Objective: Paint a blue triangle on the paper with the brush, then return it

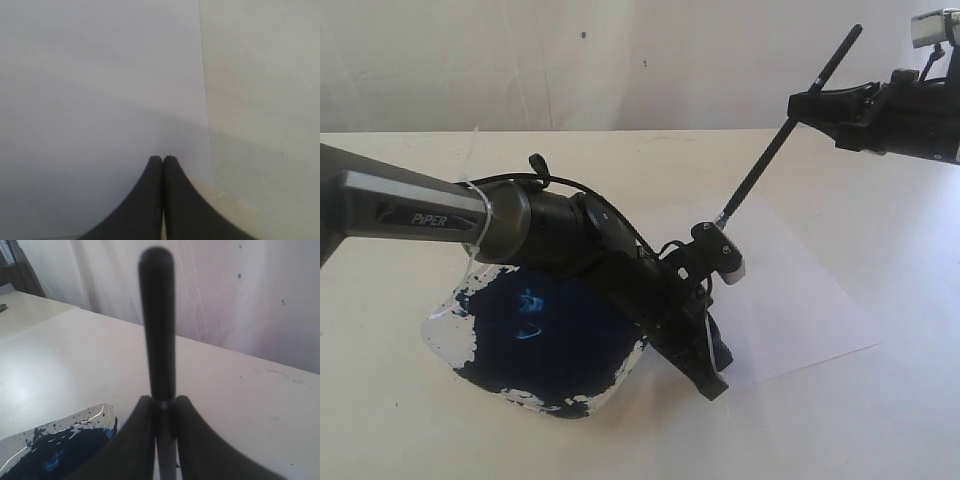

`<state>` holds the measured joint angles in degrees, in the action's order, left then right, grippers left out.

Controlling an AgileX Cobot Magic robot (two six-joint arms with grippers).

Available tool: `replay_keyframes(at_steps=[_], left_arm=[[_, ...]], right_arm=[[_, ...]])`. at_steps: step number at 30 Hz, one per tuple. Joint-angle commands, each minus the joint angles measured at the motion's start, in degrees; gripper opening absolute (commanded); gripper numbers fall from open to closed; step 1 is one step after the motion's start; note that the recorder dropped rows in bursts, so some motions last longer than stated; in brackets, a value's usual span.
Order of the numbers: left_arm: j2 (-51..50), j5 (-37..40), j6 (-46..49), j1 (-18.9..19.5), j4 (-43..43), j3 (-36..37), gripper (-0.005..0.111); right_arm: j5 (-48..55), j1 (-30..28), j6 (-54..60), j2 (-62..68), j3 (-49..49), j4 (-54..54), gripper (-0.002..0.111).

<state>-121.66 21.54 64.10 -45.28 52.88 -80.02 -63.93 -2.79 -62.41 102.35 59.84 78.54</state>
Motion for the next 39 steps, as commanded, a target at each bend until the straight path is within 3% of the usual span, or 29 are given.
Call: replay_keyframes(at_steps=[1, 25, 39], left_arm=[[-0.06, 1.49, 0.16, 0.0, 0.87, 0.05, 0.0], [-0.06, 1.49, 0.16, 0.0, 0.63, 0.05, 0.0], [-0.06, 1.59, 0.16, 0.0, 0.65, 0.05, 0.0]], right_arm=[[0.32, 0.08, 0.79, 0.1, 0.04, -0.3, 0.0], [4.64, -0.07, 0.79, 0.1, 0.04, 3.42, 0.0], [5.05, -3.46, 0.79, 0.1, 0.04, 3.68, 0.0]])
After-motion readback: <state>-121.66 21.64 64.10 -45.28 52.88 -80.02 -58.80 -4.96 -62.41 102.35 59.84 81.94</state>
